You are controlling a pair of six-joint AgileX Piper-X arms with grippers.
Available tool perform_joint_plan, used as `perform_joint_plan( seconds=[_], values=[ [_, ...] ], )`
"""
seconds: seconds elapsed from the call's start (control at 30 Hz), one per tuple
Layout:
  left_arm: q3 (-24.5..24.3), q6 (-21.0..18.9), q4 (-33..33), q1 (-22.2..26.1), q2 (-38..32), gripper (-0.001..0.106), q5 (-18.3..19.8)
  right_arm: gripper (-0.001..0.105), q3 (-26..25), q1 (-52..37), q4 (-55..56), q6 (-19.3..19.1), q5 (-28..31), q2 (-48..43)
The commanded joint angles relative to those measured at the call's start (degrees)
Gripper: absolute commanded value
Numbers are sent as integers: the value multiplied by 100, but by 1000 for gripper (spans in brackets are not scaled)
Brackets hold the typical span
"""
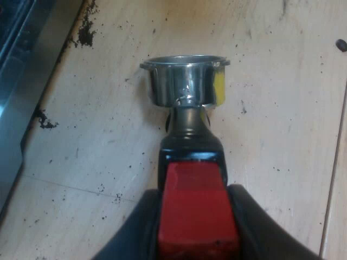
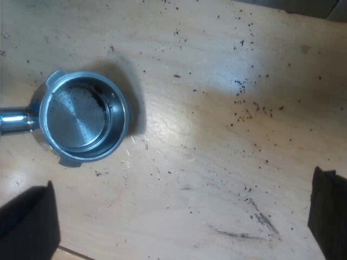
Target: Put the handle in the coffee machine
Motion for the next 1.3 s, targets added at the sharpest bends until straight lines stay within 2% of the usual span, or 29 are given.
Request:
perform_joint_plan(
  seconds=[0.03, 0.2, 0.27, 0.33, 0.47, 0.57, 0.7, 0.8, 0.87, 0.9, 1.03, 1.3],
  values=[
    [-40, -68, 3, 13, -32, 0, -26, 95, -53, 11, 30, 6, -83, -52],
    [-40, -68, 3, 13, -32, 0, -134, 95, -53, 11, -16, 6, -166, -52],
    [-40, -102, -10, 13, -32, 0, -502, 95, -53, 11, -72, 6, -179, -52],
    [-40, -191, -10, 13, -32, 0, -674, 95, -53, 11, -160, 6, -348, -52],
    [-40, -621, -42, 13, -32, 0, -673, 95, -53, 11, -479, 6, -757, -52],
    [-40, -714, 51, 13, -32, 0, -685, 95, -53, 11, -531, 6, -781, -52],
    [-40, -712, 150, -71, -32, 0, -915, 95, -53, 21, -531, 17, -798, -52],
    [-40, -775, 187, -470, -32, 0, -1228, 95, -53, 23, -531, 12, -797, -52],
    [-40, -803, 185, -828, -32, 0, -1822, 95, -53, 23, -520, 12, -797, -52],
    [-40, -789, 185, -903, -32, 0, -1879, 95, -53, 23, -517, 12, -797, -52],
    [-40, -945, 185, -1301, -32, 0, -1887, 95, -53, 23, -406, 12, -797, -52],
    [-40, -1224, 361, -1704, -32, 0, -1945, 95, -53, 23, 66, -33, -779, -52]
  ],
)
